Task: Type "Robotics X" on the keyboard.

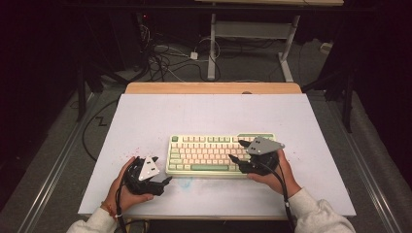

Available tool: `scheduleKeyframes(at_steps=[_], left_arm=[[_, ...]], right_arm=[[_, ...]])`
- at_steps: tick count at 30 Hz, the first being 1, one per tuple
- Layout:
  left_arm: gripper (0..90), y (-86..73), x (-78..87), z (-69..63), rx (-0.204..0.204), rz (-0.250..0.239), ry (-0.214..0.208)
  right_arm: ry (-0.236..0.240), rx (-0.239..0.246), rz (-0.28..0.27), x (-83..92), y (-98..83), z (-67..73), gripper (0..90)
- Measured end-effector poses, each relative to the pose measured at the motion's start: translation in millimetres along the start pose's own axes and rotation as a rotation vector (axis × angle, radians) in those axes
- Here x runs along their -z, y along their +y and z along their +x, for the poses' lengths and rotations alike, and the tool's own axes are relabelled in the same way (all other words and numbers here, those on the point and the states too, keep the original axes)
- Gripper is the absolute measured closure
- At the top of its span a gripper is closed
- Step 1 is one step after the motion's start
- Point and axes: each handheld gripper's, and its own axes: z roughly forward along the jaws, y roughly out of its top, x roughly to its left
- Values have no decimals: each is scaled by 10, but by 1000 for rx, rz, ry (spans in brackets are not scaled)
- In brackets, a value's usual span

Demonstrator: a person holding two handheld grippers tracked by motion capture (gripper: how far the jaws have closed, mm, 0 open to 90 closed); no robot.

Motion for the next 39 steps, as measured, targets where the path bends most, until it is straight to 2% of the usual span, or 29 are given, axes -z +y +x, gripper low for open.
scheduleKeyframes(at_steps=[3, 11, 14, 19, 22, 24, 26, 28, 30, 32, 36, 39], left_arm=[[179, 7, 3, 2, -7, -7, 8], [193, 21, 14, -1, 3, -18, 13], [198, 27, 31, 0, 9, -31, 17], [226, 41, 55, 3, 16, -47, 20], [251, 59, 73, 7, 28, -54, 13], [282, 74, 82, 11, 34, -54, 17], [315, 85, 95, 12, 54, -59, 2], [340, 105, 112, 20, 57, -68, -12], [393, 135, 107, 25, 68, -47, 6], [440, 154, 110, 42, 82, -53, -18], [604, 220, 126, 77, 97, -58, -40], [712, 280, 128, 87, 93, -62, -58]], right_arm=[[-7, -19, -24, 92, -40, -20, 338], [-74, -40, -65, 332, -175, -70, 290], [-105, -37, -66, 410, -231, -79, 277], [-132, -56, -60, 516, -350, -93, 272], [-155, -40, -54, 574, -427, -86, 271], [-163, -47, -56, 613, -477, -82, 270], [-169, -51, -57, 645, -524, -81, 271], [-186, -45, -61, 678, -566, -69, 271], [-197, -51, -56, 705, -599, -68, 271], [-199, -63, -61, 728, -636, -64, 271], [-194, -73, -54, 764, -690, -28, 272], [-192, -69, -48, 779, -719, -9, 271]])
